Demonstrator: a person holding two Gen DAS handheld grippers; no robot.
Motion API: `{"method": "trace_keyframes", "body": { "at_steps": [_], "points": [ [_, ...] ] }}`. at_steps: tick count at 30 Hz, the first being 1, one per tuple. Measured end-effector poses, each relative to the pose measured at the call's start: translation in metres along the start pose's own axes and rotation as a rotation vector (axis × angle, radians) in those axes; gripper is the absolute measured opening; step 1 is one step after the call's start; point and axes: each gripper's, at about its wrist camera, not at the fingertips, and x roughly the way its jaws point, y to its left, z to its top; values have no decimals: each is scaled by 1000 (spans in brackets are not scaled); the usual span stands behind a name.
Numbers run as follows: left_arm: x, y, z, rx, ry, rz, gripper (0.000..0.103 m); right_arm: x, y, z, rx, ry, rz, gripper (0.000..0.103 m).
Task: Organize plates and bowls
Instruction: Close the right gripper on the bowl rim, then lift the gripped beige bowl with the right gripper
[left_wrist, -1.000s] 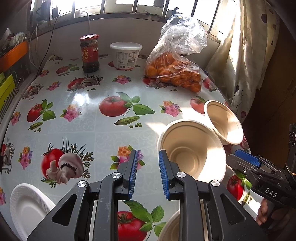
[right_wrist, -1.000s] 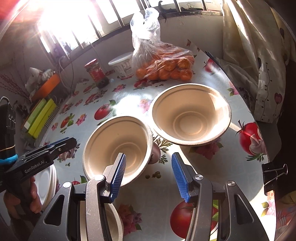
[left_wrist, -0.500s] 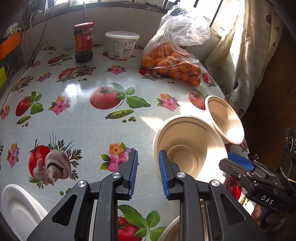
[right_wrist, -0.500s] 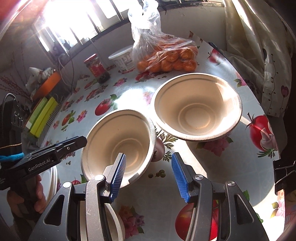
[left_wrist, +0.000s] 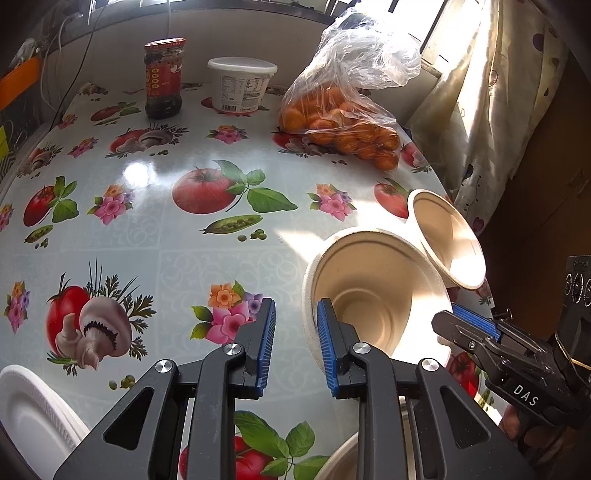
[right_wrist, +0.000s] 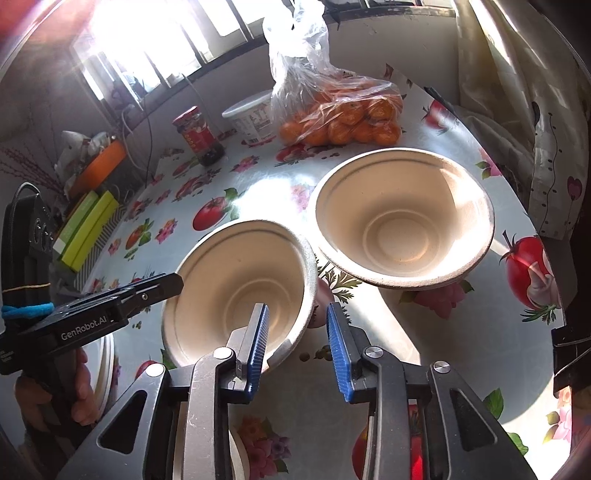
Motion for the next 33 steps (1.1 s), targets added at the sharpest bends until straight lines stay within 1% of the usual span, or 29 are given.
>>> {"method": "trace_keyframes", "body": {
  "at_steps": [4,8,12,23,29,31,33],
  "points": [
    [0,-1,-1,2,-8,25,24,0,0,0,3,-4,7,26],
    [0,-1,-2,5,-8,29,24,1,0,-2,0,0,12,19],
    [1,-4,-2,21,-10,41,24,1,0,-2,-1,-2,15,16],
    [7,-13,-3,35,-3,25,24,1,0,-2,2,-2,17,16],
    [8,-16,-4,40,-6,31,24,1,0,-3,3,-3,17,16],
    [7,-18,-4,47,-17,35,18,0,-1,-3,2,-2,13,16],
    [5,-20,-4,56,-28,42,17,0,-1,-3,3,-4,11,16]
  ]
}}
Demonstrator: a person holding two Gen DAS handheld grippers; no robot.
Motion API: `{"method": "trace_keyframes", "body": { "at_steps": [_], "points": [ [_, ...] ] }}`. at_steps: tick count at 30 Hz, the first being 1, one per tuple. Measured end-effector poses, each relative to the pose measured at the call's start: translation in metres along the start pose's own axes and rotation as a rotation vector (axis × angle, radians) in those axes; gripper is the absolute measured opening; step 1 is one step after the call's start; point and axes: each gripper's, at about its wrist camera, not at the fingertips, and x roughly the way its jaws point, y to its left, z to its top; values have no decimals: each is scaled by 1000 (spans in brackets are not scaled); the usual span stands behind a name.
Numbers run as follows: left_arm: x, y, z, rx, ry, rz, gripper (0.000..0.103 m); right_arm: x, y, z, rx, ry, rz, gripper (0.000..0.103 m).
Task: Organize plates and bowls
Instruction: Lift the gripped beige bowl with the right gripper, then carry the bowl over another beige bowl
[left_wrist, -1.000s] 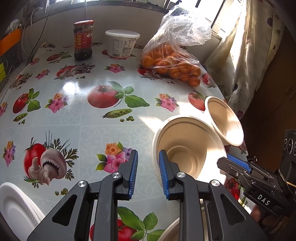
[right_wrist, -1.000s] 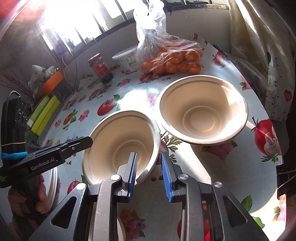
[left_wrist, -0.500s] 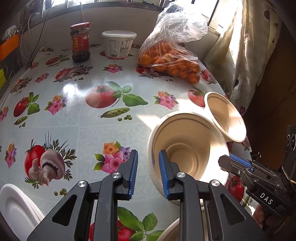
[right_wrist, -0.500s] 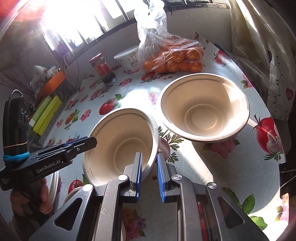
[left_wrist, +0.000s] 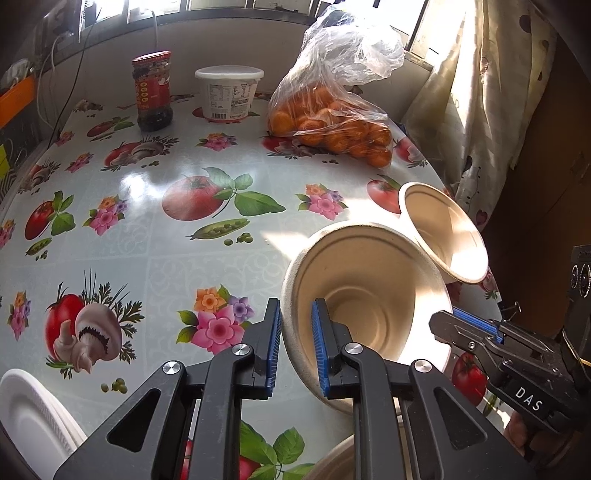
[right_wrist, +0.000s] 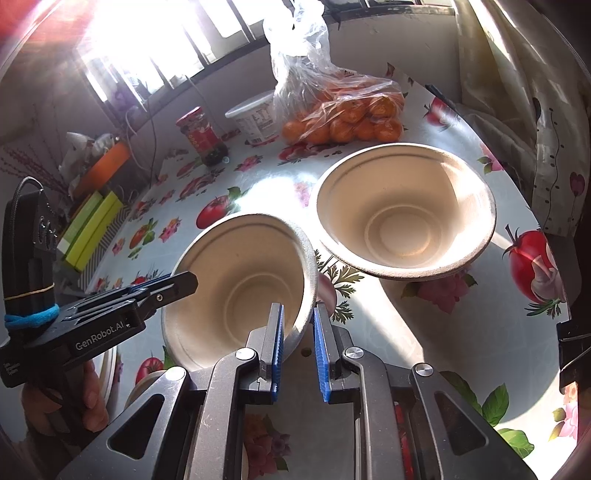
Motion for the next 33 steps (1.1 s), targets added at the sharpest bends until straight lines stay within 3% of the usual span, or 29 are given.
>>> {"method": "trace_keyframes", "body": {
  "at_steps": [33],
  "points": [
    [-46,-14,-4,29,-89,30,16,-36,10,-3,13,-53,64,16]
  ]
}}
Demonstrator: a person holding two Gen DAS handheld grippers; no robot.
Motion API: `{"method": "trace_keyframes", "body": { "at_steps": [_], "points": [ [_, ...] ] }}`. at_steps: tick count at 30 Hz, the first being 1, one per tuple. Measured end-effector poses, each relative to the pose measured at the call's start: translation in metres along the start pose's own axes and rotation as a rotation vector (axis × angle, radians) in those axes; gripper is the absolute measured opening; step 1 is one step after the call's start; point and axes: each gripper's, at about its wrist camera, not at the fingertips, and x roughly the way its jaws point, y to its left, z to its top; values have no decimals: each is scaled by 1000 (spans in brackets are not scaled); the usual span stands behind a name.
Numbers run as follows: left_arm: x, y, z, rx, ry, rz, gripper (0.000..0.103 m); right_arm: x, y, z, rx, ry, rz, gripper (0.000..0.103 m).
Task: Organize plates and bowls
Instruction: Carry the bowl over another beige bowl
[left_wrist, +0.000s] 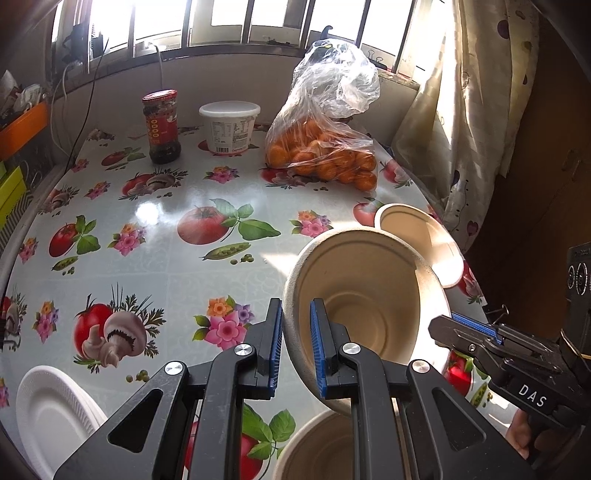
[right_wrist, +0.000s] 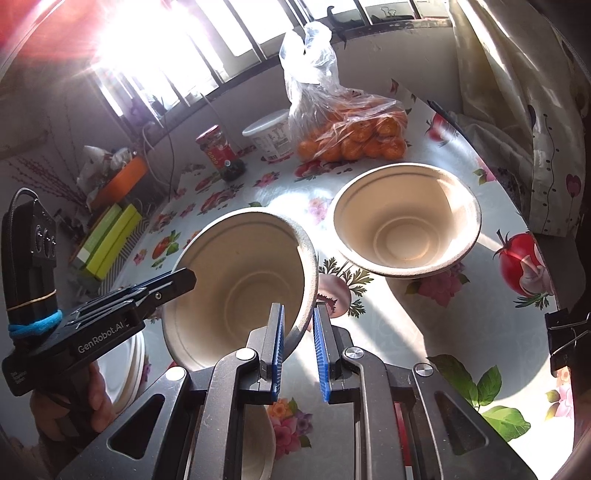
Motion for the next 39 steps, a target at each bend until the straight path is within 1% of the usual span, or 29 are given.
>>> {"method": "trace_keyframes", "body": {
  "at_steps": [18,28,32,39],
  "points": [
    [-35,-1,-23,7,-34,5,16,-28,19,-21,-26,-26,18,16],
    [-49,0,-39,13,-42,9,16,-35,28,-36,-30,-28,18,16],
    [-52,1,-46,17,-34,8,16,-39,31,-43,-30,-30,19,16],
    [-59,2,-57,15,-33,-4,16,-46,35,-54,-31,-34,15,16]
  ]
}}
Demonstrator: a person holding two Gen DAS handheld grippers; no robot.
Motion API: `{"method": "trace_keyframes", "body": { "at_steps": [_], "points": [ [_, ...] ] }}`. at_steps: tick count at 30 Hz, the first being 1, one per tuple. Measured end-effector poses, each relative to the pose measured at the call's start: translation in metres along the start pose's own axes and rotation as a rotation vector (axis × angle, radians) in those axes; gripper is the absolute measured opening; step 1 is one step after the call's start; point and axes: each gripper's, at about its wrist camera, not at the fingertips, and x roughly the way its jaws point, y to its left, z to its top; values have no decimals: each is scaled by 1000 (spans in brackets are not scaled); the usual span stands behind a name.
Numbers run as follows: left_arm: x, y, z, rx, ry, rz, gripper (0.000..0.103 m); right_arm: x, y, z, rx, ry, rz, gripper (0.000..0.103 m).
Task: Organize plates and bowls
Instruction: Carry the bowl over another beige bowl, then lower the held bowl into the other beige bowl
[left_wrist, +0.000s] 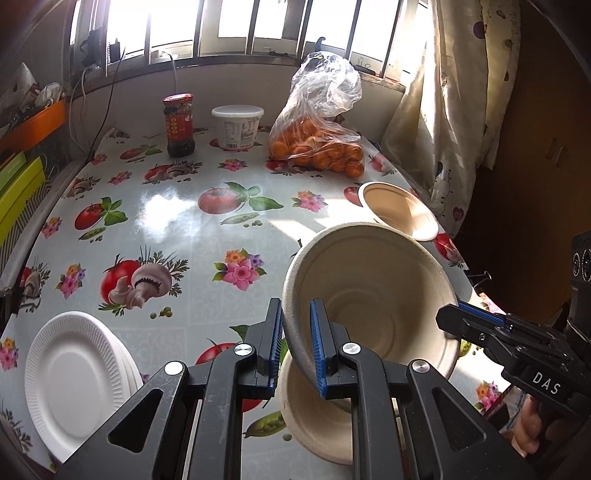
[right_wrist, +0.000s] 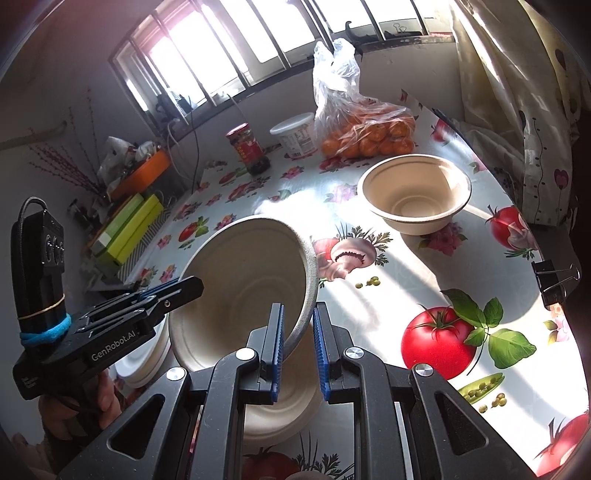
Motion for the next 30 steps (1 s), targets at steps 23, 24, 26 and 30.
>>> {"method": "trace_keyframes", "body": {
  "at_steps": [23,24,26,30],
  "points": [
    [2,-3,-37,-7,60,4,16,-5,1,-37,12,32,-19,16],
    [1,-3,-38,-7,60,5,16,-5,1,-38,12,33,-19,16],
    [2,-3,-40,-6,62,5,16,-5,0,-39,14,36,-20,16],
    [4,-2,-43,-8,70,4,16,-2,-1,-41,18,42,-24,16]
  ]
}}
